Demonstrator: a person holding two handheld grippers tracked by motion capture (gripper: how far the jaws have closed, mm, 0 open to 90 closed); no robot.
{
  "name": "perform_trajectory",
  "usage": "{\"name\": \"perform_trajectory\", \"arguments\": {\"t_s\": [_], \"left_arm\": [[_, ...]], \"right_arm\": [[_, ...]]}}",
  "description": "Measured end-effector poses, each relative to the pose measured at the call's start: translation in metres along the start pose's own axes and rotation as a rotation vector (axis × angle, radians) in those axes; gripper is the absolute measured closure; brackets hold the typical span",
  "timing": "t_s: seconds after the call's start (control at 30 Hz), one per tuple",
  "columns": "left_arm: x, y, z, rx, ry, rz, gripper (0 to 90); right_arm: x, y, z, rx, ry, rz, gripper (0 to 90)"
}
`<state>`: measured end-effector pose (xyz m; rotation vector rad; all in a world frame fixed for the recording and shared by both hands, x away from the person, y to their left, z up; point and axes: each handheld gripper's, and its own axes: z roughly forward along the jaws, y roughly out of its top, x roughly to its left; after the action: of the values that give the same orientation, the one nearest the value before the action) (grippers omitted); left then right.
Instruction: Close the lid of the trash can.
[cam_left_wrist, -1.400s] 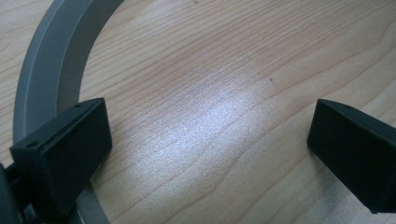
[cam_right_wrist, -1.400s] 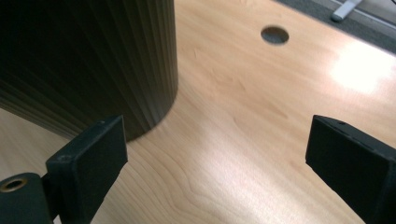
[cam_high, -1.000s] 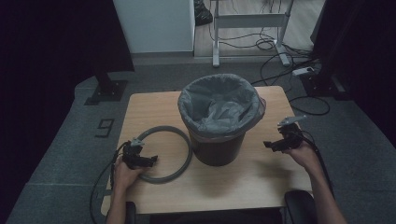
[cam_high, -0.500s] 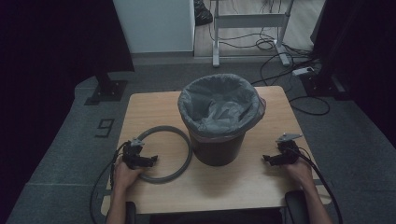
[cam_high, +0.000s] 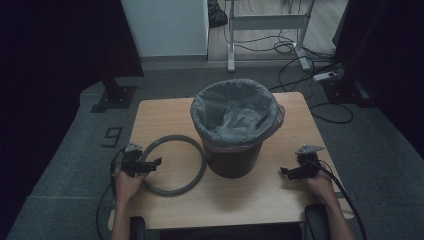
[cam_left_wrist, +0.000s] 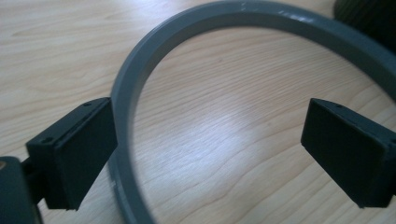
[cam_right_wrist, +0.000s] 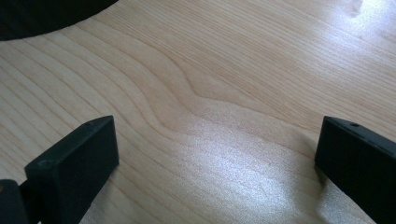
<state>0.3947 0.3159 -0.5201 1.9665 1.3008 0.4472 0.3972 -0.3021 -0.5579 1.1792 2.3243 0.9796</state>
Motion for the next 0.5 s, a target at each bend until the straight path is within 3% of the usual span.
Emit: {"name": "perform_trajectory", "arguments": {"t_s": [0.13,0.3,0.5], "left_arm": [[0.01,-0.004,0.004,0.048,0.051,-0.019,2.1],[0.017,-0.009,0.009,0.078,0.068,-0.04,2.9],[0.018,-0.011,0.019,0.119,0.096,-0.026,6.1]], "right_arm": [[0.0,0.0,0.0,0.0,0.0,0.0,0.0],[0.0,0.0,0.0,0.0,0.0,0.001,0.0],[0.0,0.0,0.0,0.0,0.0,0.0,0.0]]}}
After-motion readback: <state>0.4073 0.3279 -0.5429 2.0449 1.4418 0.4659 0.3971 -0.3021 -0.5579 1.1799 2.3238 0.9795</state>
